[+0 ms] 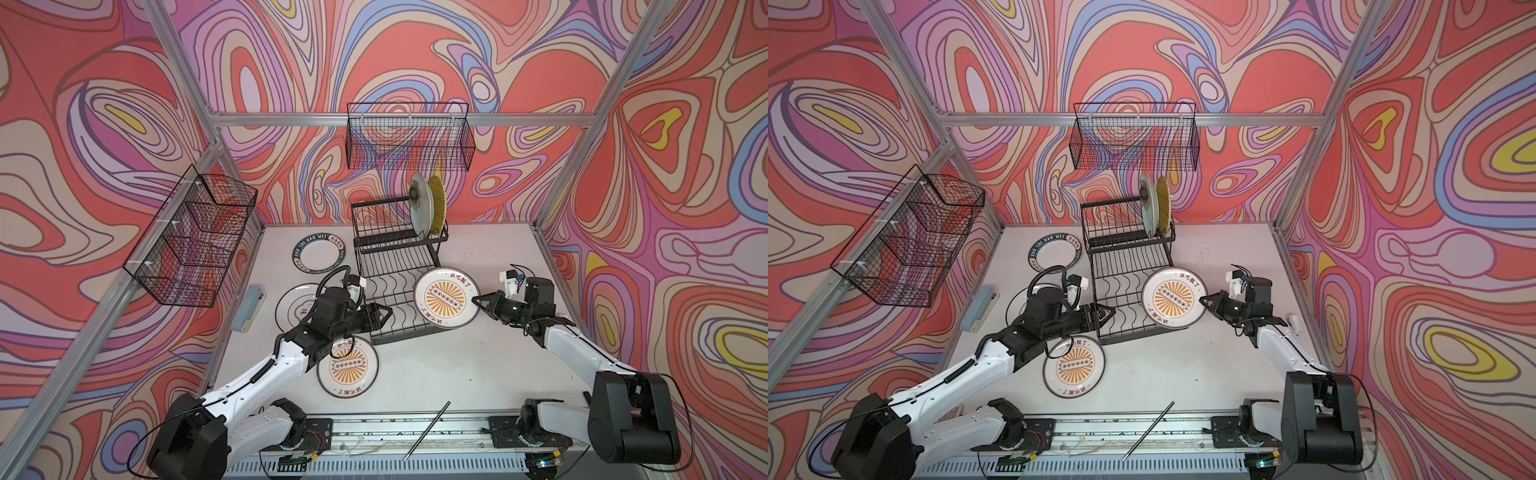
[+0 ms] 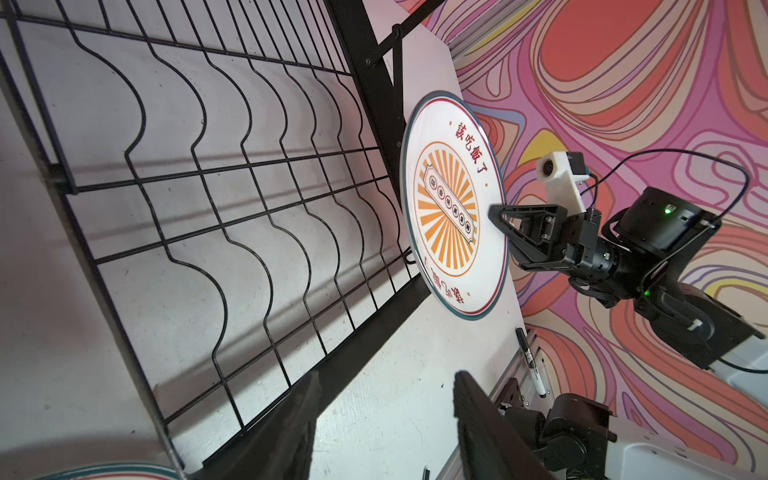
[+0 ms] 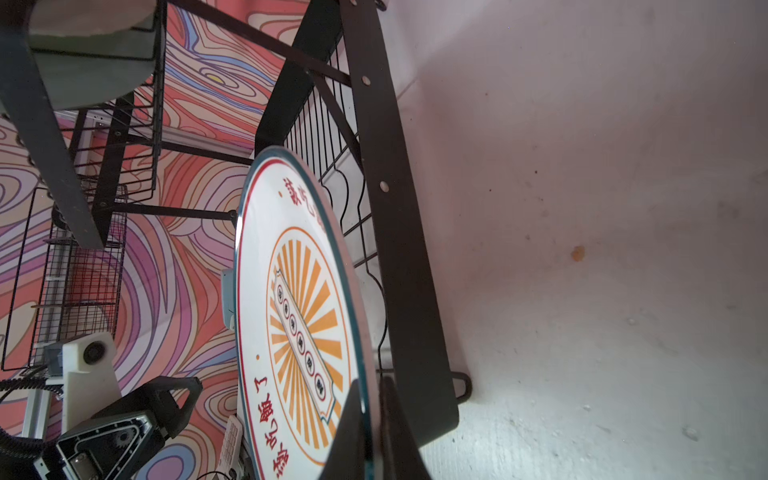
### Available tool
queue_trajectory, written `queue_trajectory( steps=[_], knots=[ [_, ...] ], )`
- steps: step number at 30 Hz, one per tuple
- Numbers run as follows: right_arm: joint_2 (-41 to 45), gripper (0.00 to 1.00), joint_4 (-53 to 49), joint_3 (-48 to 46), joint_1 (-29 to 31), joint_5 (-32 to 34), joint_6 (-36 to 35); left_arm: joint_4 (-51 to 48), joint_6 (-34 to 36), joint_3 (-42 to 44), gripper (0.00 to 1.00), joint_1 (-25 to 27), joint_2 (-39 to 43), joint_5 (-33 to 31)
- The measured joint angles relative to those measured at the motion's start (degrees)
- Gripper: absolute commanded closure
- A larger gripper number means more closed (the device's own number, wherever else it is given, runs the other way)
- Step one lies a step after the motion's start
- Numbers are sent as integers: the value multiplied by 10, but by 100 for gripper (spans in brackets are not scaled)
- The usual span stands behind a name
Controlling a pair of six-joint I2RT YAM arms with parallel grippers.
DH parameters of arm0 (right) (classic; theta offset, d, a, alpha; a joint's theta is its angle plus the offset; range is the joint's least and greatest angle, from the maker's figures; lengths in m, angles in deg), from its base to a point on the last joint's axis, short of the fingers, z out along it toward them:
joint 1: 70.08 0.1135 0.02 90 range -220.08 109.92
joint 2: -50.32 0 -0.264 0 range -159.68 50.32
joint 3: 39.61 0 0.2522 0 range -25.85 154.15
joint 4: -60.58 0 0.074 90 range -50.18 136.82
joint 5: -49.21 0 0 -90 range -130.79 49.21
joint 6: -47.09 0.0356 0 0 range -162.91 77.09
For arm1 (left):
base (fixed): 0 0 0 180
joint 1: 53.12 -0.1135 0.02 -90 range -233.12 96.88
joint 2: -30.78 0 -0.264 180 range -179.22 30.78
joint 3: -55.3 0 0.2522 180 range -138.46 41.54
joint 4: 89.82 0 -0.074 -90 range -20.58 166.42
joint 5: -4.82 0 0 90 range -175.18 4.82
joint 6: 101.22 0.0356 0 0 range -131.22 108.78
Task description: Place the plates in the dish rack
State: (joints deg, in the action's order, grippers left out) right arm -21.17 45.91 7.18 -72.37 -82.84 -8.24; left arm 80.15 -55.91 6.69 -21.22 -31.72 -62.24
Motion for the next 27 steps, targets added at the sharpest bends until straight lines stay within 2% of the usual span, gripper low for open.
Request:
queue_trajectory(
  steps=[10, 27],
  knots=[
    [-4, 100, 1, 29, 61, -5, -10, 3, -2, 0, 44, 0, 0, 2],
    [-19, 100, 27, 45, 127, -35, -17, 3, -1, 0, 44, 0, 1, 2]
  ],
)
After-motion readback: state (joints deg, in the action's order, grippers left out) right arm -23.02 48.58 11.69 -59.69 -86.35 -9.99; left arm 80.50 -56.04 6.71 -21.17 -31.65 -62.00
